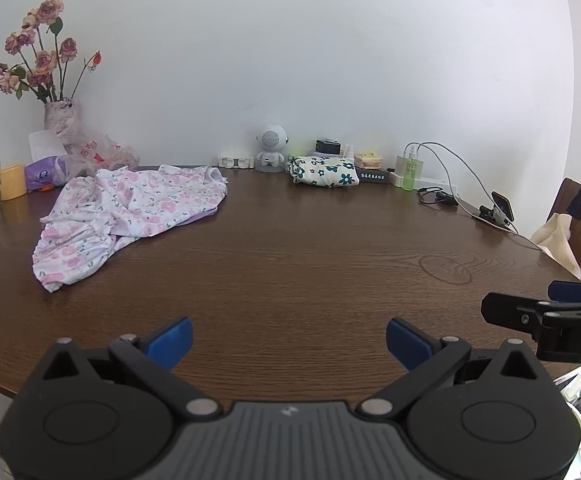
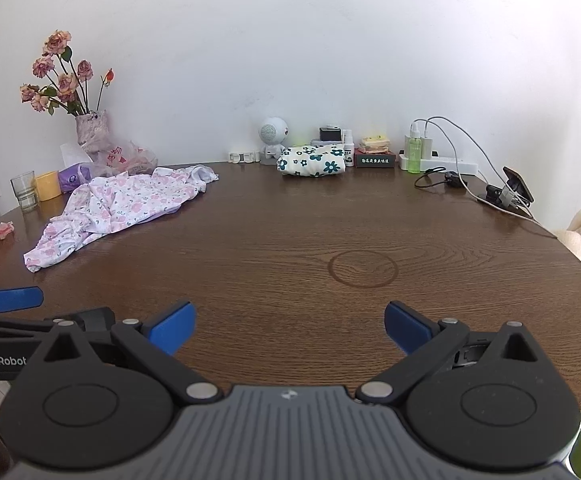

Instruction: Fold clothes

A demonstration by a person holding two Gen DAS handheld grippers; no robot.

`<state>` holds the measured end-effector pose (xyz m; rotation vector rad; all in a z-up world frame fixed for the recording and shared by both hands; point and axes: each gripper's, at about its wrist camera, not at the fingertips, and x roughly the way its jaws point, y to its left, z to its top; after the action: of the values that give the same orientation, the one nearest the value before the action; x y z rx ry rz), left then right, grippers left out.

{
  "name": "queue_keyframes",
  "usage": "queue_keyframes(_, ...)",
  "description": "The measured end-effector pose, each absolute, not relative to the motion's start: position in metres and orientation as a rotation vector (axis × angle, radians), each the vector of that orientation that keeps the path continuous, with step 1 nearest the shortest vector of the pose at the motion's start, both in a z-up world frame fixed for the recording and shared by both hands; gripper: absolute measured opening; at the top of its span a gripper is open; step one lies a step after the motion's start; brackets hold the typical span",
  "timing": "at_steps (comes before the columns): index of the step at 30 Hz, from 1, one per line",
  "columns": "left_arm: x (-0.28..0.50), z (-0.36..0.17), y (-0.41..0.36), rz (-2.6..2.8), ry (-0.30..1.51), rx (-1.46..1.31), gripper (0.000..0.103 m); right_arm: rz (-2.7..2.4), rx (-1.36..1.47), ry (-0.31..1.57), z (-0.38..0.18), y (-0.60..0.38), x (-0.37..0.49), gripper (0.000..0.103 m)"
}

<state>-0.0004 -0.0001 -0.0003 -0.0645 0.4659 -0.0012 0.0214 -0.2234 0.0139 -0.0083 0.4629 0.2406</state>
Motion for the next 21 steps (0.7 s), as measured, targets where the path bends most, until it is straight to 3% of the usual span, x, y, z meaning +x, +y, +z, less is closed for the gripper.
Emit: queue_keyframes(21, -0.004, -0.004, 0.007, 0.034, 0.457, -0.102, 0.103, 0.272, 0.006, 0.451, 0.014, -0.218, 0.014, 0.103)
